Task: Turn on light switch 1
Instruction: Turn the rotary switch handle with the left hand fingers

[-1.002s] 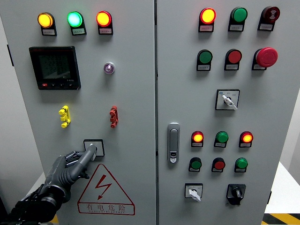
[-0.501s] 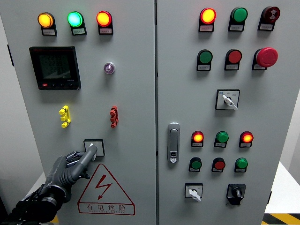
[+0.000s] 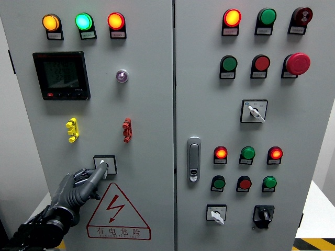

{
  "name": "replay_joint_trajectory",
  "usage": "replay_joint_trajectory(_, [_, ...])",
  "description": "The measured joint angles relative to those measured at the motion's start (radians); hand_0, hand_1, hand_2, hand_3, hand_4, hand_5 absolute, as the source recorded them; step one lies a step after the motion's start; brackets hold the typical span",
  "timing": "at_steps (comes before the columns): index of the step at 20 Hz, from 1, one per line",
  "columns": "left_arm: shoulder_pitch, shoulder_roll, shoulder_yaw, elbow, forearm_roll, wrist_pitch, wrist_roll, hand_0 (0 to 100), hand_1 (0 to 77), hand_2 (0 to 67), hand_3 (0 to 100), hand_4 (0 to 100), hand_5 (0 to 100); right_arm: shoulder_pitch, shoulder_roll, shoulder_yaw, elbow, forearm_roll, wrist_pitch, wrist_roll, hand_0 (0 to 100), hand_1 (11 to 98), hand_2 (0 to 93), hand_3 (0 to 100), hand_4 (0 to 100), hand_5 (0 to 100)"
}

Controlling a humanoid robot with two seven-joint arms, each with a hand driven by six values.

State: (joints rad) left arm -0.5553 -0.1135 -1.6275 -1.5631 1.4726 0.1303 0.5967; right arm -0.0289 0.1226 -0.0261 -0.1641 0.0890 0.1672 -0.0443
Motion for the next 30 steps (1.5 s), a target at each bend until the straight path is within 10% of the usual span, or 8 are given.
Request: replay_joint_trajectory(30, [-0.01,-0.002,0.013,0.006,0.0,0.0,0.002,77,47.3,57.1,95,100,71,0.0,0.0001,0.0,0.0,0.0,0.0,0.001,0,22.5,0.0,11,23,15])
